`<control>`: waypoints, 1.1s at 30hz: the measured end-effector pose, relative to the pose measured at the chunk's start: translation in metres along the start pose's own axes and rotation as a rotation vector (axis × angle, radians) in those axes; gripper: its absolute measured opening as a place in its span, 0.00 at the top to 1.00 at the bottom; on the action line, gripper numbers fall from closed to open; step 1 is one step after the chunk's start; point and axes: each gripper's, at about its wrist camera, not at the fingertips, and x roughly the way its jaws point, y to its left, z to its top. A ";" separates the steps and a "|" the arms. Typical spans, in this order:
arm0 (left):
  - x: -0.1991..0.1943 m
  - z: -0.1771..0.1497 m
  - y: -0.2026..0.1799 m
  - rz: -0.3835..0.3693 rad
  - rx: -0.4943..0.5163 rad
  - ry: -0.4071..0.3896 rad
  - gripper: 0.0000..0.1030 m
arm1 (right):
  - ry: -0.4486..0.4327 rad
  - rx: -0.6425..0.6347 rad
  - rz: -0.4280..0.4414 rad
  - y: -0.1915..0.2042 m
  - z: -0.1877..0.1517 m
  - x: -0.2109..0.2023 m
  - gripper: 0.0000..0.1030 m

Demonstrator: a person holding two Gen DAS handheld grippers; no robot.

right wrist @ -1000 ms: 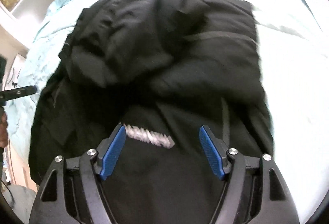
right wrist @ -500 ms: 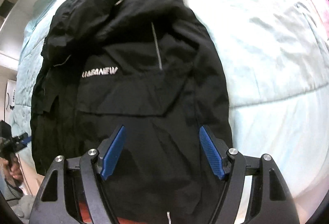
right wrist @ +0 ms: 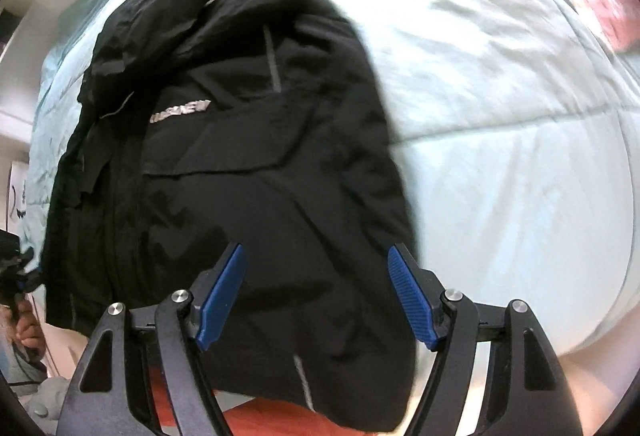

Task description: Fold large clothes

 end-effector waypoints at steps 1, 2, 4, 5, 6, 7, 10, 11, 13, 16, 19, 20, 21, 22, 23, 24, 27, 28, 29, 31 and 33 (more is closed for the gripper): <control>0.008 -0.002 0.003 0.033 0.000 0.021 0.51 | 0.005 0.007 -0.002 -0.005 -0.001 -0.002 0.27; 0.016 -0.004 0.003 0.068 0.007 0.042 0.51 | 0.010 0.015 -0.009 -0.013 -0.005 -0.004 0.27; 0.024 -0.007 0.004 0.120 0.016 0.070 0.51 | 0.020 0.022 -0.036 -0.024 -0.013 -0.008 0.27; 0.024 -0.008 0.004 0.136 0.010 0.078 0.51 | 0.027 0.027 -0.042 -0.030 -0.017 -0.009 0.27; 0.021 -0.008 0.004 0.146 0.004 0.081 0.51 | 0.038 0.040 -0.037 -0.038 -0.023 -0.009 0.27; 0.017 -0.007 0.002 0.164 0.001 0.083 0.51 | 0.044 0.050 -0.030 -0.042 -0.027 -0.009 0.27; 0.015 -0.006 -0.003 0.243 0.021 0.118 0.51 | 0.052 0.092 0.019 -0.052 -0.040 -0.007 0.37; 0.020 -0.008 -0.002 0.276 0.025 0.146 0.51 | 0.056 0.097 0.044 -0.051 -0.043 -0.004 0.48; 0.028 -0.008 -0.003 0.287 -0.013 0.210 0.51 | 0.061 0.087 0.055 -0.045 -0.048 0.000 0.62; 0.019 -0.004 -0.031 0.135 0.018 0.174 0.51 | 0.039 0.072 0.103 -0.033 -0.047 -0.012 0.64; 0.007 0.004 -0.065 0.011 0.096 0.110 0.51 | -0.024 0.066 0.227 -0.023 -0.042 -0.038 0.64; 0.010 0.007 -0.068 0.025 0.106 0.108 0.51 | -0.029 0.073 0.267 -0.022 -0.039 -0.040 0.64; 0.017 0.010 -0.067 0.073 0.111 0.121 0.51 | -0.029 0.086 0.292 -0.022 -0.038 -0.038 0.64; 0.022 0.012 -0.062 0.111 0.107 0.139 0.51 | -0.022 0.095 0.297 -0.023 -0.037 -0.034 0.64; 0.031 0.011 -0.054 0.168 0.099 0.174 0.51 | -0.003 0.102 0.290 -0.024 -0.037 -0.027 0.64; 0.038 0.007 -0.047 0.224 0.102 0.207 0.51 | 0.022 0.109 0.277 -0.026 -0.039 -0.018 0.63; 0.048 -0.006 -0.033 0.299 0.094 0.241 0.51 | 0.089 0.126 0.233 -0.030 -0.049 0.003 0.55; 0.048 -0.010 -0.029 0.293 0.074 0.244 0.51 | 0.106 0.124 0.209 -0.032 -0.053 0.008 0.46; 0.046 -0.014 -0.023 0.294 0.054 0.247 0.51 | 0.125 0.118 0.193 -0.034 -0.057 0.013 0.41; 0.048 -0.019 -0.014 0.331 0.037 0.267 0.51 | 0.172 0.112 0.185 -0.040 -0.070 0.024 0.40; 0.048 -0.021 -0.015 0.342 0.034 0.250 0.58 | 0.193 0.138 0.224 -0.043 -0.076 0.030 0.49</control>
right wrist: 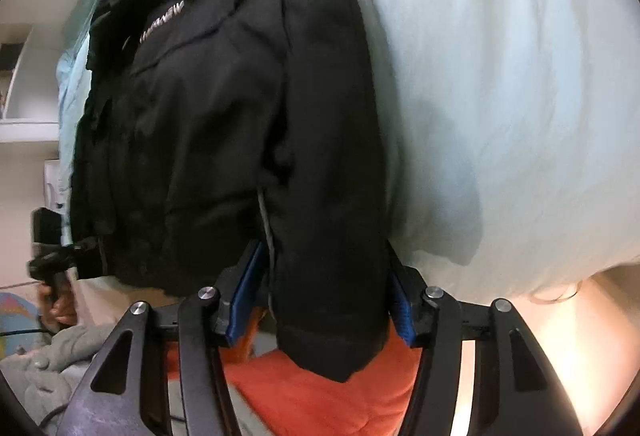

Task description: Fold large clothes

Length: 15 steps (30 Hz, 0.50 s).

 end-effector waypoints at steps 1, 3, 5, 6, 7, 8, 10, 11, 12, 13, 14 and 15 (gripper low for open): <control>-0.003 0.001 -0.001 -0.003 0.001 -0.019 0.65 | -0.021 0.002 0.017 0.001 -0.001 -0.003 0.64; -0.012 0.002 -0.006 0.010 0.016 -0.057 0.90 | -0.083 0.002 0.049 0.009 0.001 -0.018 0.78; -0.027 0.005 -0.009 -0.008 0.016 -0.100 0.92 | -0.151 0.000 0.072 0.019 0.006 -0.036 0.84; -0.038 0.006 -0.010 -0.031 0.020 -0.130 0.92 | -0.184 -0.005 0.075 0.026 0.010 -0.048 0.85; -0.047 0.008 -0.006 -0.046 0.024 -0.147 0.92 | -0.204 -0.014 0.078 0.030 0.014 -0.056 0.85; -0.057 0.011 -0.008 -0.074 0.021 -0.169 0.92 | -0.226 -0.030 0.079 0.038 0.019 -0.066 0.85; -0.079 0.020 -0.012 -0.139 0.019 -0.213 0.92 | -0.260 -0.067 0.071 0.054 0.032 -0.085 0.85; -0.092 0.026 -0.016 -0.174 0.026 -0.242 0.92 | -0.278 -0.081 0.081 0.061 0.039 -0.095 0.85; -0.105 0.032 -0.020 -0.205 0.031 -0.271 0.92 | -0.290 -0.089 0.088 0.065 0.046 -0.102 0.85; -0.112 0.036 -0.025 -0.223 0.033 -0.293 0.92 | -0.311 -0.100 0.096 0.069 0.055 -0.113 0.85; -0.117 0.042 -0.035 -0.242 0.034 -0.319 0.91 | -0.333 -0.106 0.106 0.072 0.063 -0.125 0.85; -0.128 0.049 -0.039 -0.263 0.038 -0.341 0.91 | -0.349 -0.109 0.117 0.075 0.071 -0.133 0.85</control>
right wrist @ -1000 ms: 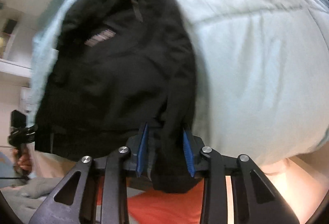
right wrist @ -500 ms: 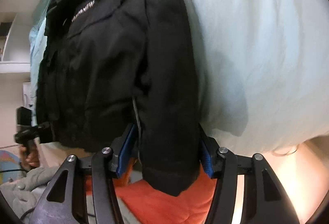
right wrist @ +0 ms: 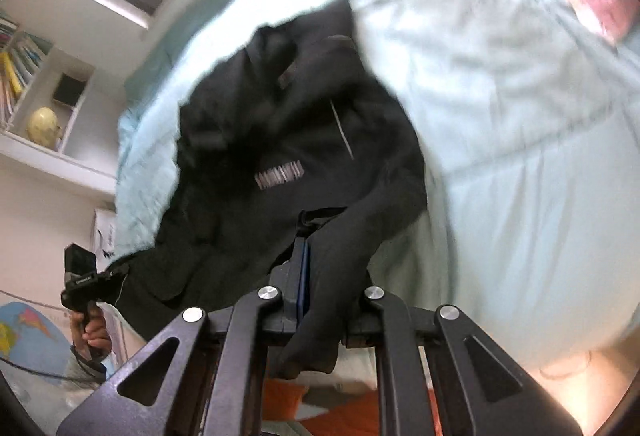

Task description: Fold large clothes

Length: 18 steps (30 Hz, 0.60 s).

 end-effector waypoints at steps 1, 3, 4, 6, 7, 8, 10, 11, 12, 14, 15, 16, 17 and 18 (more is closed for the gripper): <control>-0.001 0.007 -0.006 -0.012 0.002 -0.013 0.91 | -0.022 0.000 0.016 0.003 0.012 -0.007 0.85; -0.007 0.026 -0.021 -0.045 0.016 -0.051 0.91 | -0.067 -0.005 0.043 0.011 0.038 -0.020 0.85; -0.010 0.036 -0.027 -0.065 0.022 -0.065 0.91 | -0.082 -0.013 0.048 0.015 0.047 -0.025 0.85; -0.014 0.058 -0.043 -0.099 0.044 -0.100 0.90 | -0.115 -0.042 0.053 0.025 0.072 -0.035 0.85; -0.017 0.066 -0.048 -0.103 0.059 -0.110 0.90 | -0.130 -0.059 0.056 0.031 0.086 -0.038 0.85; -0.021 0.078 -0.055 -0.106 0.079 -0.123 0.89 | -0.144 -0.077 0.054 0.039 0.098 -0.039 0.85; -0.023 0.102 -0.070 -0.106 0.110 -0.154 0.88 | -0.167 -0.099 0.055 0.052 0.125 -0.040 0.85; -0.022 0.117 -0.078 -0.104 0.123 -0.170 0.88 | -0.178 -0.093 0.065 0.057 0.141 -0.039 0.85; -0.021 0.131 -0.086 -0.099 0.136 -0.185 0.87 | -0.188 -0.080 0.076 0.060 0.157 -0.037 0.85; -0.017 0.155 -0.094 -0.103 0.139 -0.207 0.86 | -0.205 -0.068 0.078 0.068 0.182 -0.030 0.85; -0.014 0.171 -0.099 -0.097 0.144 -0.221 0.86 | -0.217 -0.065 0.067 0.071 0.200 -0.024 0.85; -0.012 0.181 -0.102 -0.087 0.147 -0.230 0.85 | -0.221 -0.058 0.064 0.071 0.211 -0.020 0.85; -0.008 0.196 -0.106 -0.065 0.152 -0.239 0.85 | -0.224 -0.047 0.061 0.073 0.225 -0.014 0.85; -0.002 0.209 -0.109 -0.043 0.159 -0.242 0.85 | -0.227 -0.033 0.049 0.074 0.241 -0.003 0.85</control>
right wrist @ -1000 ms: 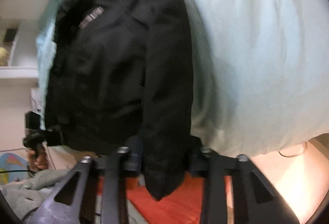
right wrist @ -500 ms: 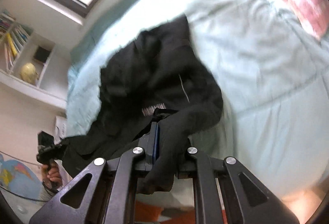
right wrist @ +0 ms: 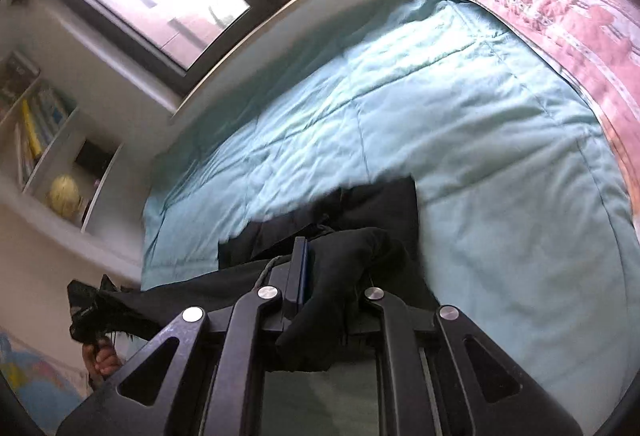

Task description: Fold large clothes

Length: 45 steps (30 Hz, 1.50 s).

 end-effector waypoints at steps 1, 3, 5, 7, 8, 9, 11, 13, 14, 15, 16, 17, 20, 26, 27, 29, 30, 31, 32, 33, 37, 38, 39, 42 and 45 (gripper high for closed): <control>0.013 0.014 0.002 0.029 0.004 0.002 0.85 | 0.001 0.006 -0.015 0.001 0.007 0.012 0.85; 0.041 0.037 0.013 0.085 0.006 0.017 0.85 | 0.009 0.017 -0.044 -0.004 0.026 0.039 0.85; 0.070 0.053 0.026 0.129 -0.009 0.038 0.85 | 0.035 0.009 -0.100 -0.006 0.043 0.078 0.84; 0.103 0.067 0.047 0.173 -0.030 0.068 0.85 | 0.071 0.015 -0.149 -0.017 0.055 0.116 0.84; 0.120 0.071 0.059 0.196 -0.042 0.085 0.85 | 0.094 0.020 -0.172 -0.024 0.058 0.137 0.84; 0.136 0.073 0.071 0.213 -0.056 0.101 0.85 | 0.121 0.029 -0.200 -0.033 0.060 0.160 0.84; 0.169 0.073 0.098 0.231 -0.090 0.144 0.85 | 0.175 0.037 -0.246 -0.052 0.060 0.198 0.84; 0.199 0.067 0.121 0.243 -0.114 0.187 0.84 | 0.234 0.040 -0.284 -0.067 0.052 0.234 0.84; 0.210 0.063 0.130 0.248 -0.123 0.203 0.82 | 0.257 0.039 -0.303 -0.071 0.047 0.247 0.84; 0.219 0.060 0.137 0.252 -0.132 0.213 0.82 | 0.284 0.039 -0.323 -0.077 0.041 0.265 0.84; 0.228 0.055 0.143 0.260 -0.140 0.219 0.82 | 0.295 0.032 -0.338 -0.080 0.036 0.275 0.84; 0.236 0.052 0.148 0.270 -0.142 0.218 0.81 | 0.302 0.021 -0.353 -0.082 0.032 0.283 0.84; 0.246 0.049 0.151 0.288 -0.123 0.219 0.81 | 0.320 -0.035 -0.410 -0.082 0.020 0.307 0.84; 0.213 0.056 0.143 0.194 -0.120 0.278 0.79 | 0.328 -0.050 -0.376 -0.077 0.026 0.289 0.80; 0.198 0.056 0.137 0.171 -0.091 0.282 0.77 | 0.310 -0.055 -0.337 -0.075 0.029 0.274 0.79; 0.173 0.055 0.128 0.126 -0.057 0.287 0.72 | 0.278 -0.070 -0.264 -0.070 0.033 0.247 0.72; 0.156 0.053 0.124 0.092 -0.047 0.291 0.67 | 0.265 -0.076 -0.213 -0.067 0.034 0.230 0.70; 0.142 0.051 0.119 0.079 -0.044 0.292 0.63 | 0.256 -0.078 -0.186 -0.064 0.034 0.218 0.67; 0.129 0.048 0.116 0.086 -0.036 0.290 0.51 | 0.246 -0.081 -0.159 -0.062 0.034 0.205 0.64; 0.115 0.045 0.114 0.105 -0.021 0.278 0.41 | 0.235 -0.086 -0.134 -0.061 0.032 0.192 0.62; 0.078 0.038 0.106 0.080 -0.012 0.218 0.38 | 0.193 -0.073 -0.081 -0.056 0.020 0.163 0.38; 0.073 0.039 0.105 0.092 -0.007 0.198 0.36 | 0.174 -0.065 -0.074 -0.056 0.018 0.156 0.32; 0.070 0.040 0.106 0.111 0.003 0.182 0.33 | 0.153 -0.067 -0.075 -0.057 0.015 0.148 0.30; 0.087 0.049 0.110 0.215 0.019 0.151 0.32 | 0.128 -0.111 -0.129 -0.049 0.013 0.147 0.26; 0.113 0.060 0.119 0.314 0.035 0.133 0.32 | 0.153 -0.180 -0.212 -0.049 0.012 0.156 0.26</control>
